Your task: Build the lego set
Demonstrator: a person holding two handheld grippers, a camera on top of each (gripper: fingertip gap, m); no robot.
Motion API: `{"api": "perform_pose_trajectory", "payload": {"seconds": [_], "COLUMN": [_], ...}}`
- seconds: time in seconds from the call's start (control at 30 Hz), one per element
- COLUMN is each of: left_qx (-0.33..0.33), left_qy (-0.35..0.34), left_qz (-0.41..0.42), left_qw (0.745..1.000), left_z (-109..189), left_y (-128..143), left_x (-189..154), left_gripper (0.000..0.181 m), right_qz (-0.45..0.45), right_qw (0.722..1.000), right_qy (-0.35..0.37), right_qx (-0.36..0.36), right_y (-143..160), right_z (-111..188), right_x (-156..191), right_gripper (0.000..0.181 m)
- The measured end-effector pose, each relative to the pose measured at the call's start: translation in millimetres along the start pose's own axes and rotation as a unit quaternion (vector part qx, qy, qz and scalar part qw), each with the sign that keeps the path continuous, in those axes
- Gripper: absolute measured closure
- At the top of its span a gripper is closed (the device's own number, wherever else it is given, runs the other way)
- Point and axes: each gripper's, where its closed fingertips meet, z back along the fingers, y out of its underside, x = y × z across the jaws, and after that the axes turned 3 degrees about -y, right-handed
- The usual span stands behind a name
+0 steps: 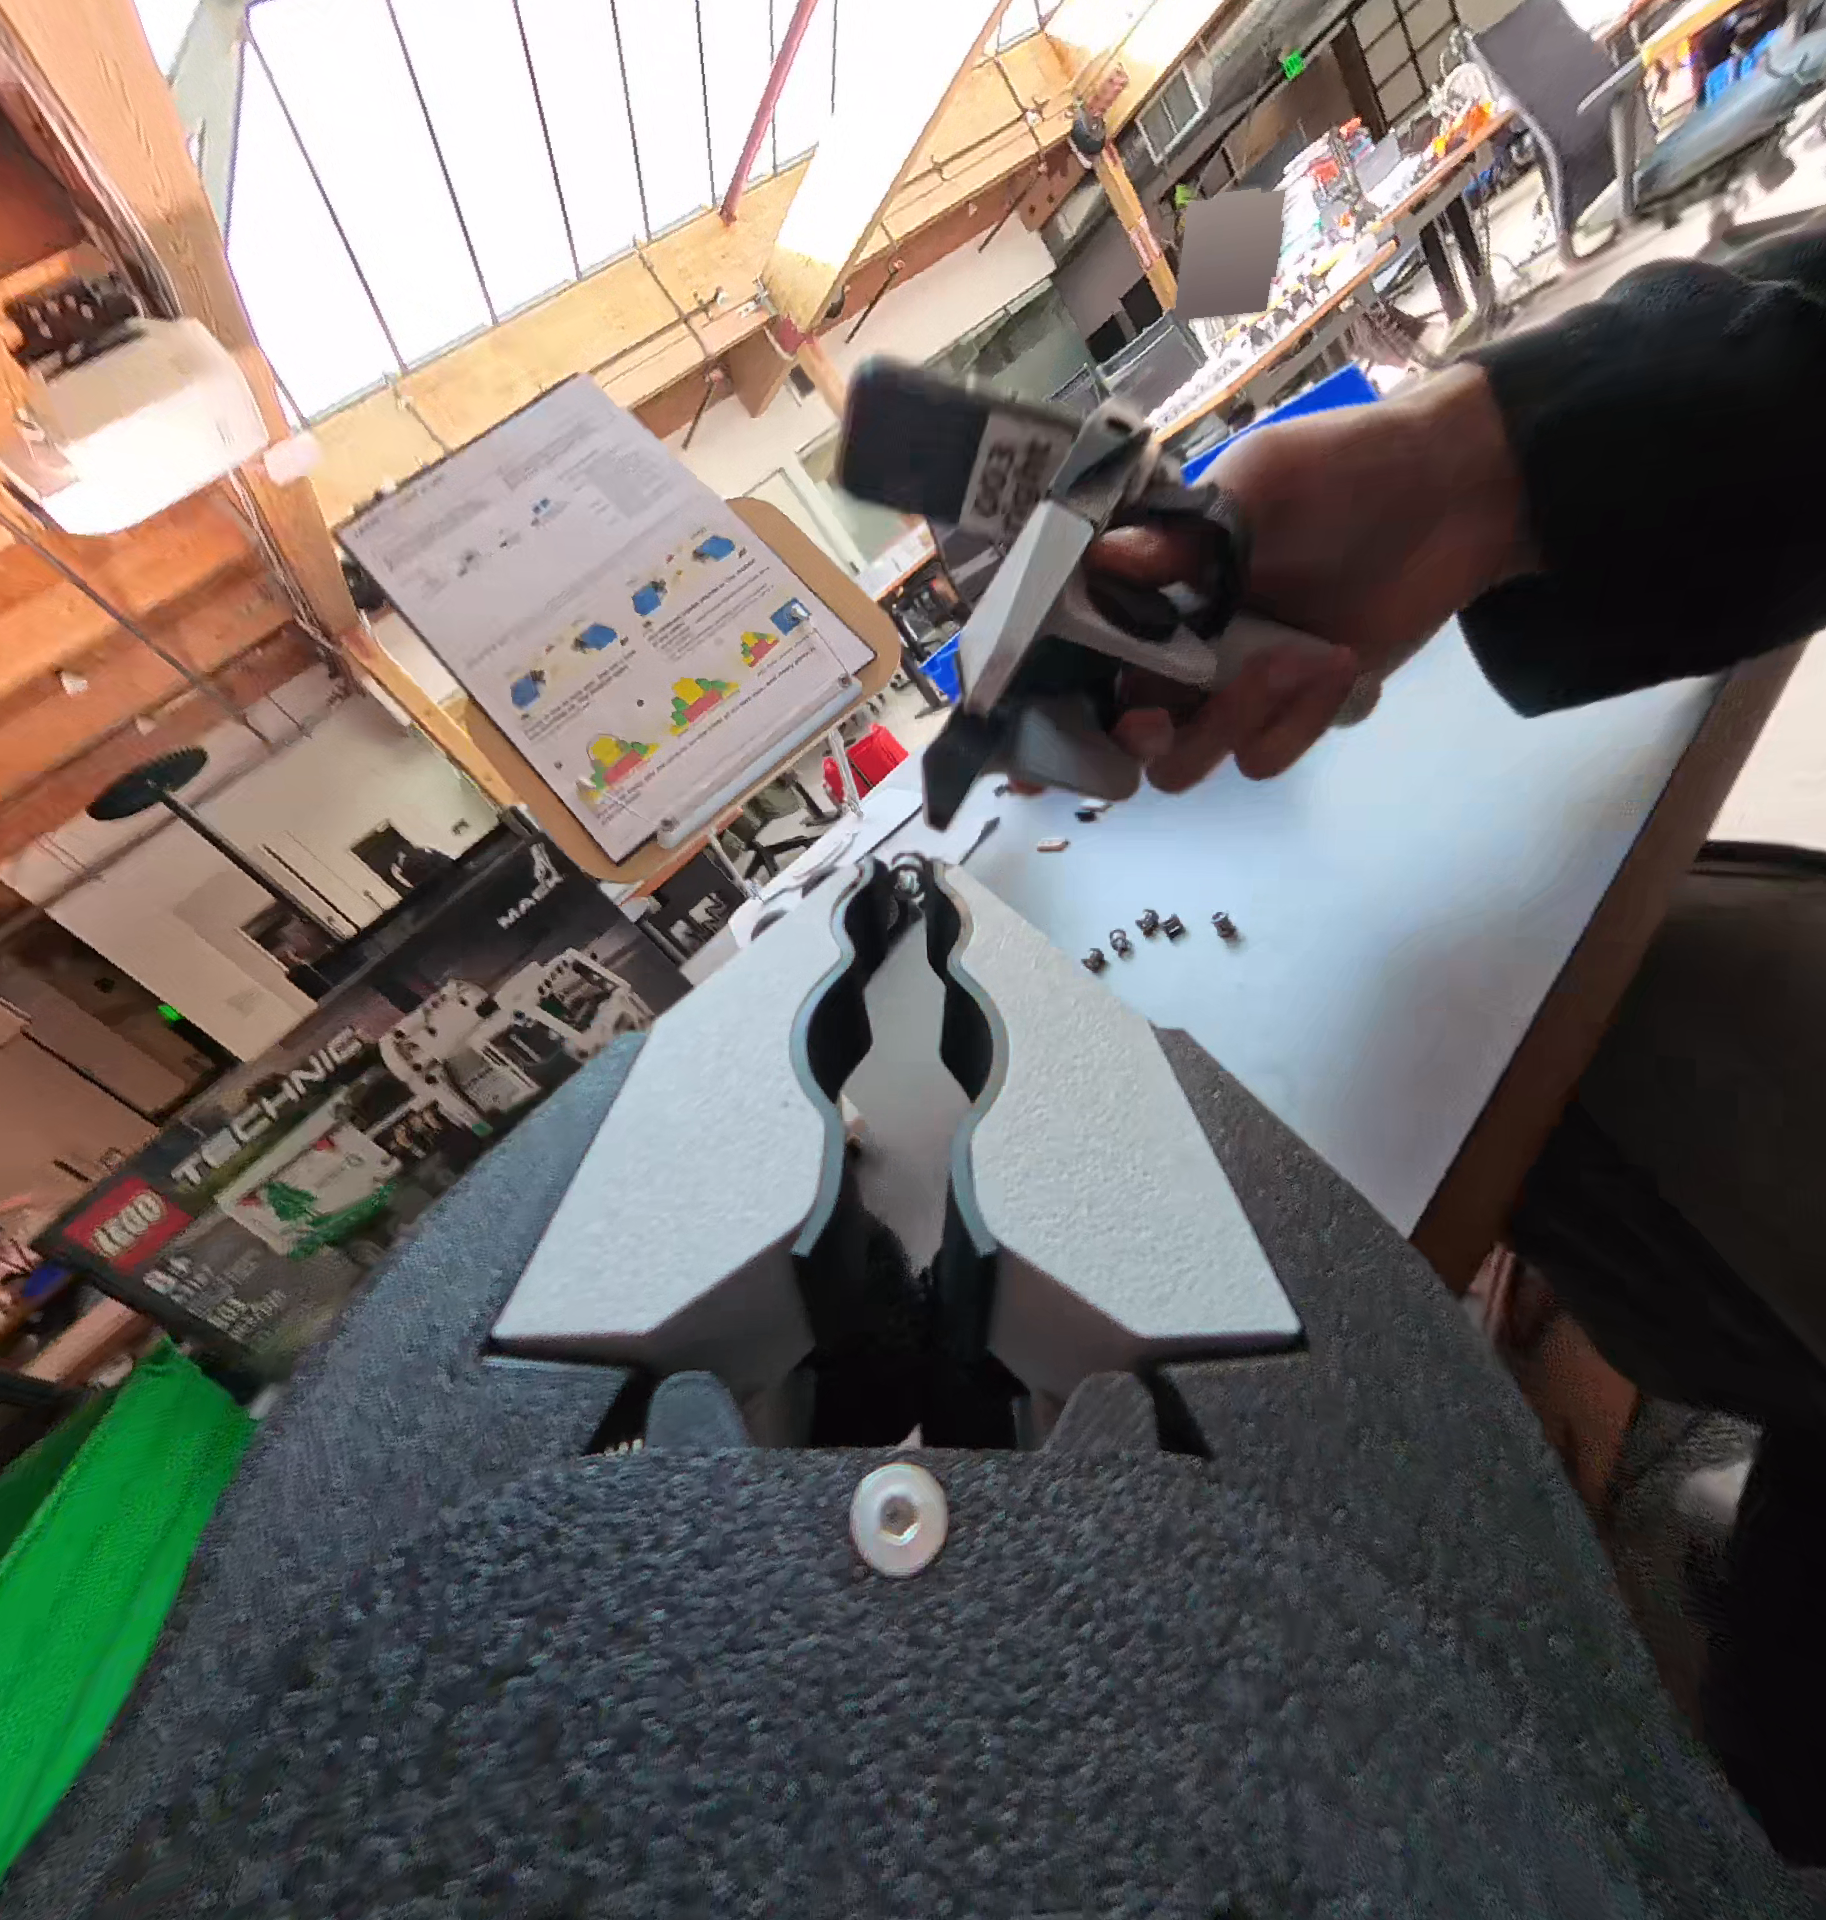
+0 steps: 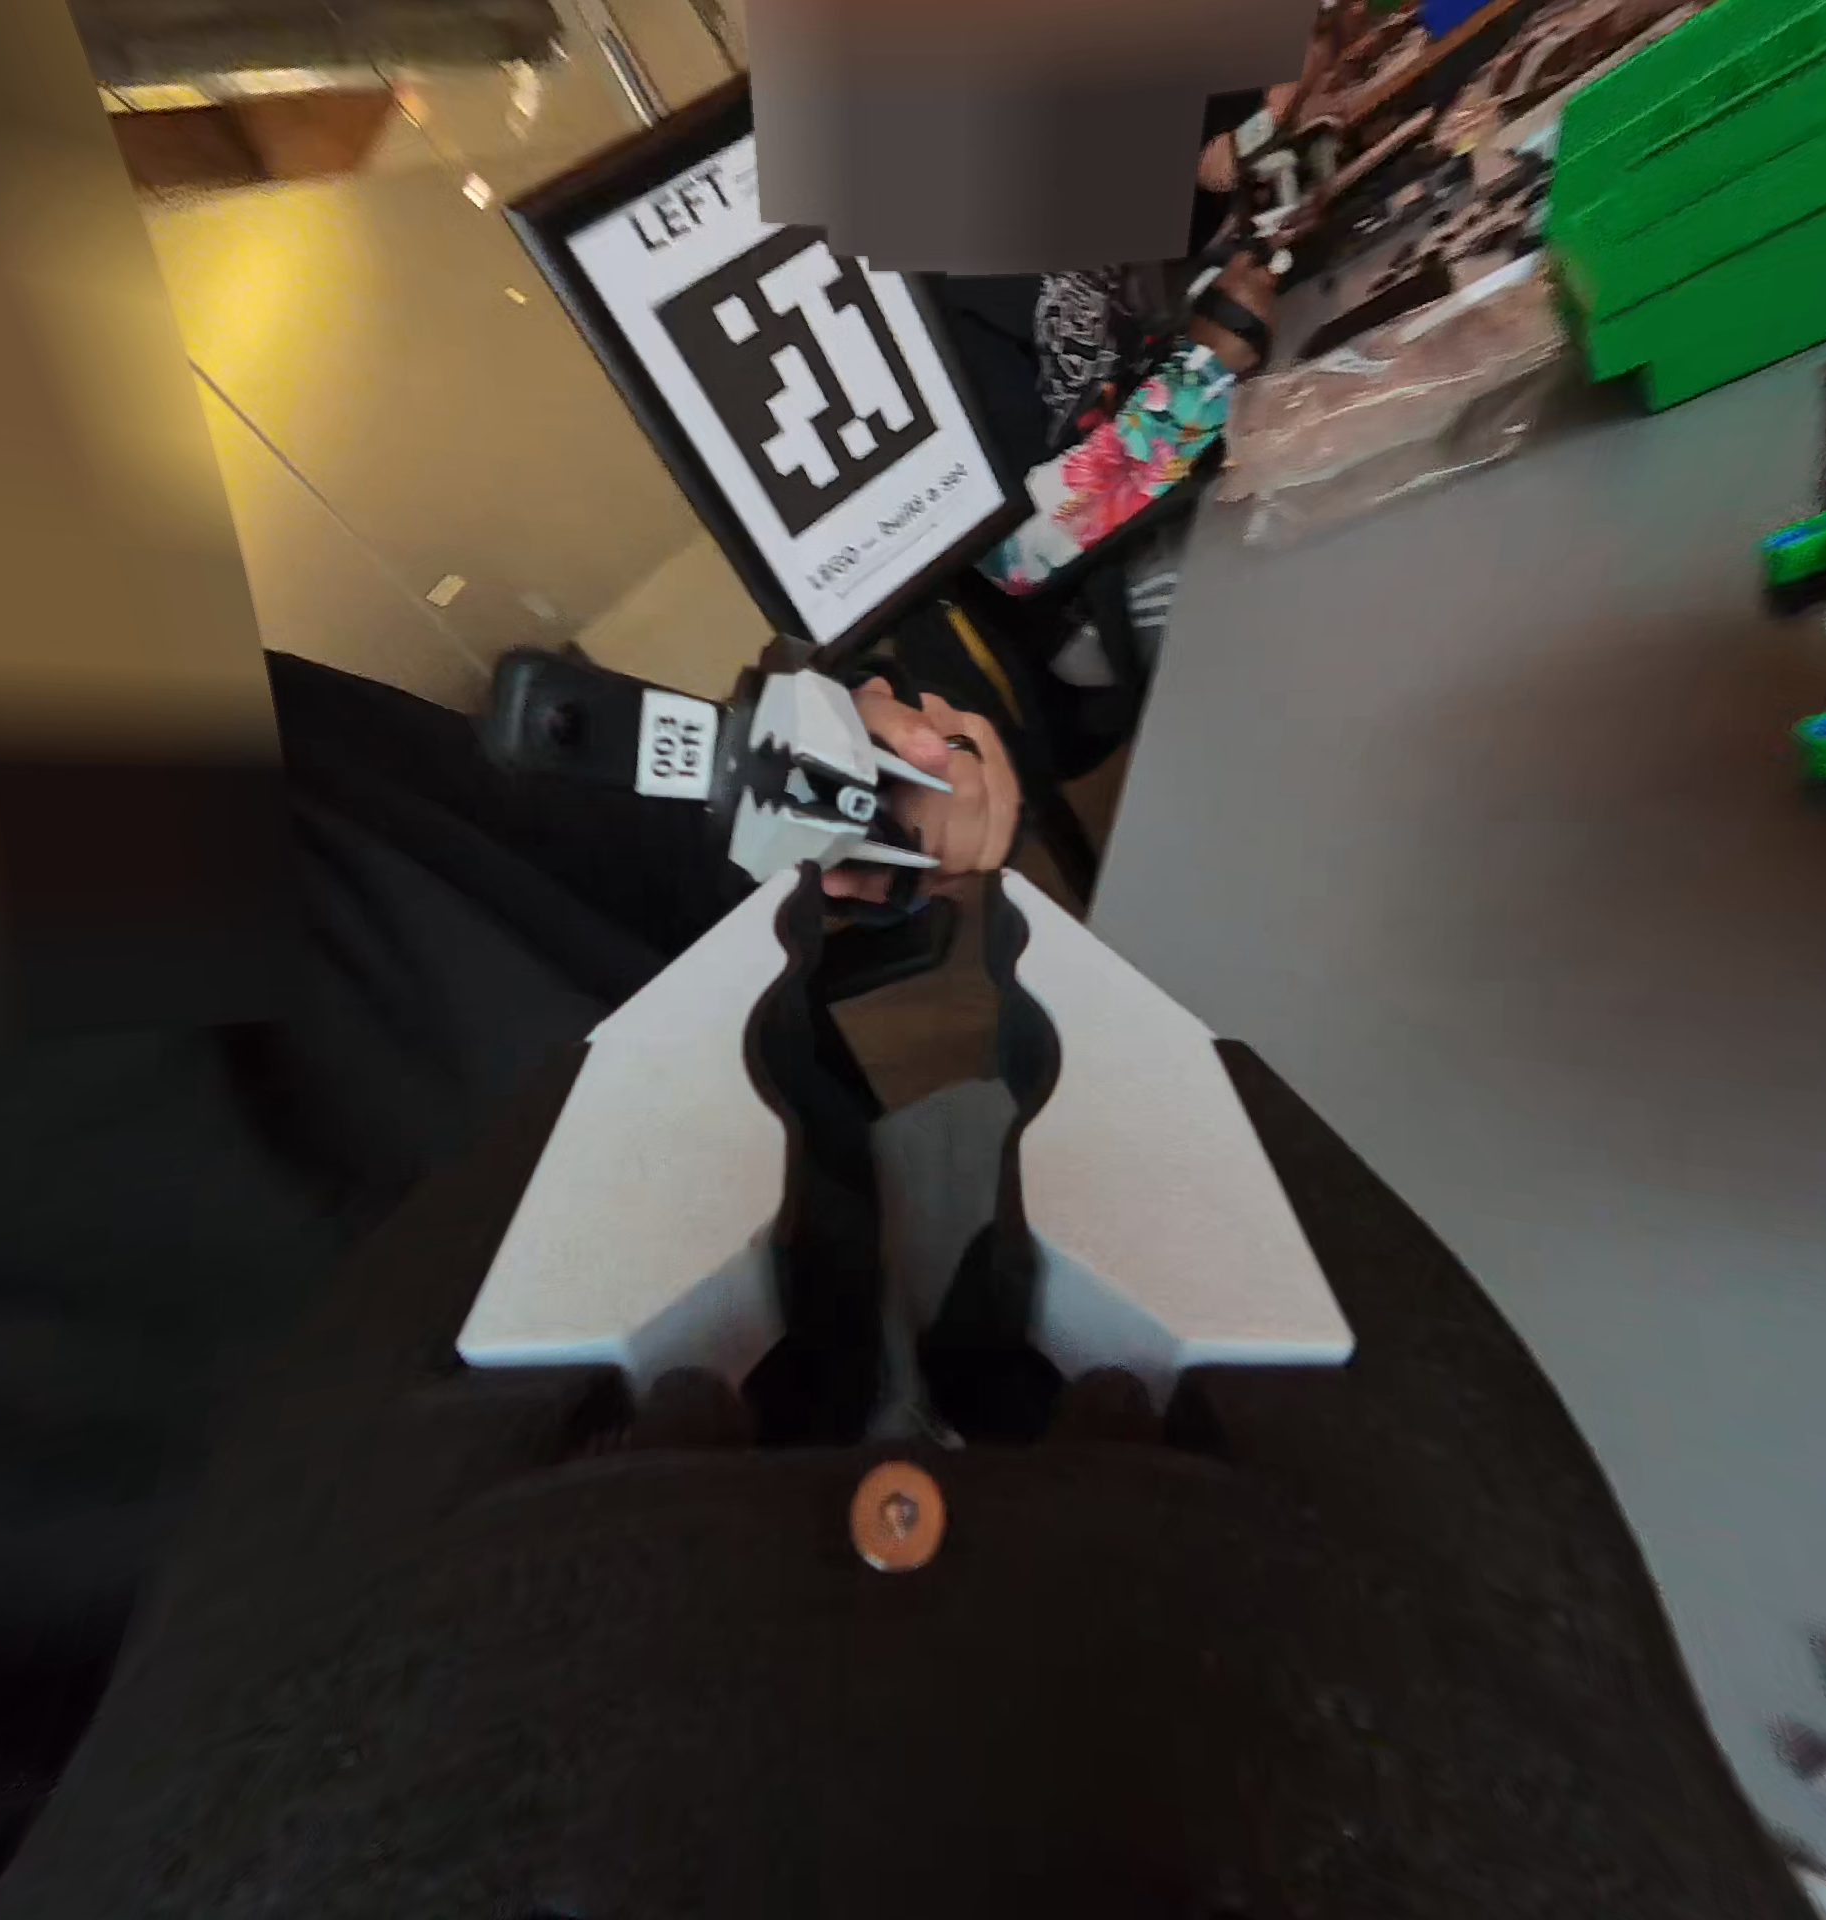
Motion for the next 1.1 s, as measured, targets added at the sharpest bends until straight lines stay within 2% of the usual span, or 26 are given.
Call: {"api": "perform_pose_trajectory", "payload": {"seconds": [0.1, 0.17, 0.2, 0.23, 0.3, 0.37, 0.43, 0.47, 0.6, 0.67, 0.73, 0.8, 0.93, 1.0, 1.1], "left_qx": [0.027, 0.047, 0.056, 0.066, 0.087, 0.1, 0.104, 0.099, 0.106, 0.1, 0.102, 0.11, 0.132, 0.127, 0.119], "left_qy": [-0.011, -0.034, -0.043, -0.051, -0.062, -0.068, -0.079, -0.085, -0.094, -0.102, -0.107, -0.098, -0.084, -0.098, -0.121], "left_qz": [0.088, 0.154, 0.181, 0.2, 0.219, 0.225, 0.222, 0.221, 0.266, 0.291, 0.314, 0.368, 0.511, 0.537, 0.55], "left_qw": [0.996, 0.986, 0.981, 0.976, 0.97, 0.967, 0.966, 0.967, 0.954, 0.946, 0.938, 0.918, 0.845, 0.828, 0.817], "left_z": [-15.7, -29.1, -36.7, -44.9, -61.8, -77.2, -89.4, -94.9, -110.2, -112.8, -115.8, -120.5, -123.4, -119.1, -113.6], "left_y": [18.1, 33.2, 40.3, 47.5, 61.4, 71.5, 74.8, 73.9, 81.7, 84.6, 88.1, 92.0, 102.4, 103.2, 101.6], "left_x": [11.2, 22.7, 27.0, 29.8, 31.2, 28.7, 28.3, 29.6, 36.2, 43.3, 47.3, 46.1, 32.0, 32.6, 31.0], "left_gripper": [0.176, 0.176, 0.176, 0.176, 0.176, 0.176, 0.176, 0.176, 0.176, 0.176, 0.176, 0.176, 0.176, 0.176, 0.176], "right_qz": [0.114, 0.179, 0.206, 0.223, 0.23, 0.263, 0.273, 0.273, 0.175, 0.12, 0.087, 0.081, 0.045, 0.009, 0.006], "right_qw": [0.98, 0.938, 0.917, 0.909, 0.916, 0.913, 0.907, 0.914, 0.959, 0.968, 0.974, 0.974, 0.984, 0.988, 0.99], "right_qy": [0.158, 0.295, 0.338, 0.351, 0.324, 0.311, 0.321, 0.301, 0.208, 0.195, 0.191, 0.193, 0.148, 0.126, 0.119], "right_qx": [0.023, 0.039, 0.044, 0.042, 0.048, 0.04, 0.011, -0.008, -0.079, -0.099, -0.088, -0.082, -0.082, -0.088, -0.074], "right_y": [-32.1, -54.3, -63.0, -68.4, -68.4, -69.7, -72.6, -71.1, -56.2, -52.1, -47.2, -46.8, -45.1, -43.7, -38.9], "right_z": [48.7, 91.3, 107.4, 114.8, 109.6, 102.7, 107.0, 107.6, 112.2, 113.6, 109.1, 104.6, 95.1, 92.8, 89.3], "right_x": [-35.2, -76.6, -94.5, -106.8, -121.3, -134.5, -149.6, -151.0, -151.7, -156.7, -160.6, -163.4, -162.4, -162.5, -160.0], "right_gripper": [0.142, 0.139, 0.135, 0.128, 0.124, 0.113, 0.114, 0.114, 0.117, 0.12, 0.119, 0.121, 0.13, 0.133, 0.141]}}
